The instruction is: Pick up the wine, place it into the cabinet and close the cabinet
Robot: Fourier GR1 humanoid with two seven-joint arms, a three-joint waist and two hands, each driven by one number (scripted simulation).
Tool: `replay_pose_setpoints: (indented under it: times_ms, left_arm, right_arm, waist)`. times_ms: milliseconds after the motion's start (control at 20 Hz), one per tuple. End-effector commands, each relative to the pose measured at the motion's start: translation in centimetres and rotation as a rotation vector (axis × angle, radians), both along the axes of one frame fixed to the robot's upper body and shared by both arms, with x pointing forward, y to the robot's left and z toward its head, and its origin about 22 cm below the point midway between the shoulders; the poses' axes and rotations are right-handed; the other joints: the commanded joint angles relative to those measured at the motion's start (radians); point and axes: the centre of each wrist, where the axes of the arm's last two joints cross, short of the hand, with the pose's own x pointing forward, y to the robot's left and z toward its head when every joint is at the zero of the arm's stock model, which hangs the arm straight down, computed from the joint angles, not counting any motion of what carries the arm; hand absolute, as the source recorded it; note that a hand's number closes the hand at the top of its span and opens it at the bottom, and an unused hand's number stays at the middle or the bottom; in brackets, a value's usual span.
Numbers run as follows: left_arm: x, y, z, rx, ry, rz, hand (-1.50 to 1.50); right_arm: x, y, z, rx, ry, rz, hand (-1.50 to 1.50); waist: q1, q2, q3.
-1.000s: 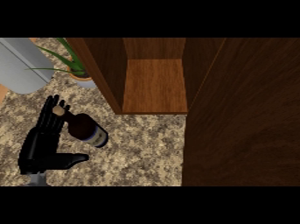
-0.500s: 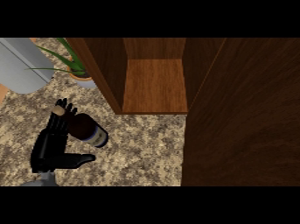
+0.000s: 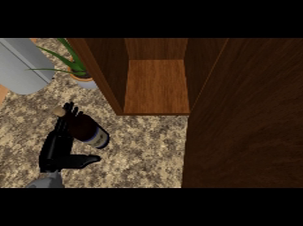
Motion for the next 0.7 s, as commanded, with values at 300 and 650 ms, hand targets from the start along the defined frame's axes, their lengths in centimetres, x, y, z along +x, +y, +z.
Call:
replay_pose_setpoints:
  times_ms: [300, 650]
  left_arm:
    - [1.9, -2.0, -2.0, -0.027, 0.009, -0.011, -1.5]
    - [1.9, -0.2, -2.2, -0.107, -0.014, -0.02, -1.5]
  right_arm:
    - [-4.3, -1.8, 1.6, 0.001, -0.064, 0.029, -1.5]
    - [-3.0, -0.9, 1.5, 0.022, -0.074, 0.005, -1.5]
  waist:
    - [-0.01, 0.0, 0.0]
    - [0.0, 0.001, 0.0]
